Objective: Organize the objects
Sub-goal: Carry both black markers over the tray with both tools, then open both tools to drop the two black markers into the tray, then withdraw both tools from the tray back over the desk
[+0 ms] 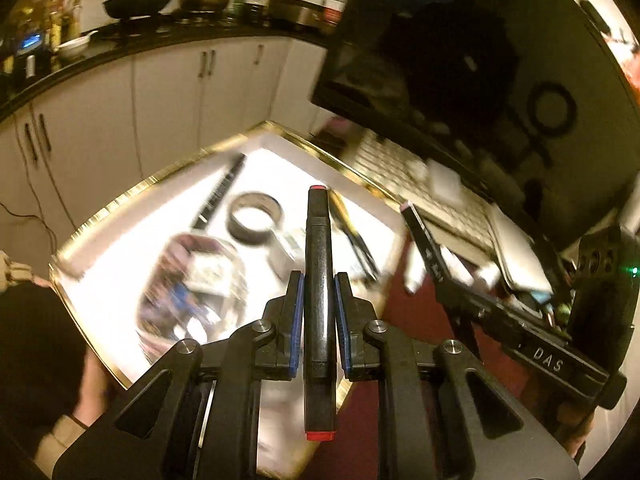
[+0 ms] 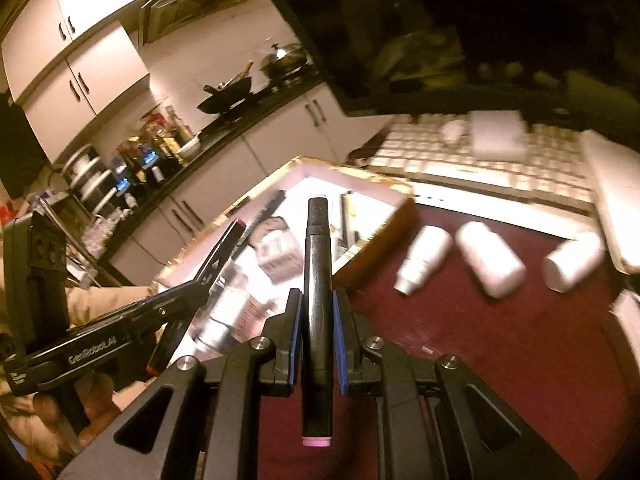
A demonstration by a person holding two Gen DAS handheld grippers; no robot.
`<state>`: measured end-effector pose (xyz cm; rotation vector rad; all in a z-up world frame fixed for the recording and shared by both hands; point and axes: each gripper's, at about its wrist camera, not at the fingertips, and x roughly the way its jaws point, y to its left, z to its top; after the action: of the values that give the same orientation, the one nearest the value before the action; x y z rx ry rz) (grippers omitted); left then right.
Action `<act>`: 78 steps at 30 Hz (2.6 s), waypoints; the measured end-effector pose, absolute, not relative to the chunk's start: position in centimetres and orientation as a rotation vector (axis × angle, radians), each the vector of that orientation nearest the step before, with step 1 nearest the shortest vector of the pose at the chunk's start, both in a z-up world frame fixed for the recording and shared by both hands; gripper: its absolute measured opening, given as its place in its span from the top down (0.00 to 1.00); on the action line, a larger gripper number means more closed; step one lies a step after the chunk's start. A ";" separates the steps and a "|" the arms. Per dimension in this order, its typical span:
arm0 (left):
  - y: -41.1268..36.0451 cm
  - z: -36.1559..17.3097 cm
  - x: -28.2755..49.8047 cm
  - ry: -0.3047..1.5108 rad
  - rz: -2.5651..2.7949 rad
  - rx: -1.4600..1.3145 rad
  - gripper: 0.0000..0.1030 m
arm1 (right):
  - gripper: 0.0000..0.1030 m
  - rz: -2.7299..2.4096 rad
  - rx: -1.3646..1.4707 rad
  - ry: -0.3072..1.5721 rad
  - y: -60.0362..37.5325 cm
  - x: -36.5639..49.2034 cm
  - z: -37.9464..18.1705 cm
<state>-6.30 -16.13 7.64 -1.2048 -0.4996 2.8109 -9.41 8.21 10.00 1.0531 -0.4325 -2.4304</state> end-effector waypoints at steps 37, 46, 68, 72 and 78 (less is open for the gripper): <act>-22.0 2.5 -20.4 -0.307 2.765 -1.593 0.86 | 0.87 -2.470 1.125 -0.421 3.2 -19.3 5.3; -21.7 4.5 -18.4 -0.380 2.790 -1.443 0.78 | 0.86 -2.456 1.116 -0.461 3.3 -19.4 5.3; -12.8 5.8 -2.8 -0.392 2.739 -1.188 0.72 | 0.55 -2.383 1.003 -0.422 7.0 -10.3 9.0; -8.8 4.8 -3.4 -0.353 2.645 -1.216 0.72 | 0.55 -2.487 1.026 -0.444 12.3 -6.7 7.8; -2.6 4.4 -4.6 -0.206 2.575 -1.230 0.72 | 0.55 -2.753 1.016 -0.488 21.5 -2.4 7.1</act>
<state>-4.60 -2.56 4.38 -1.2295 -0.2063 2.5753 -2.42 21.52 7.13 1.0156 -0.4876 -2.7534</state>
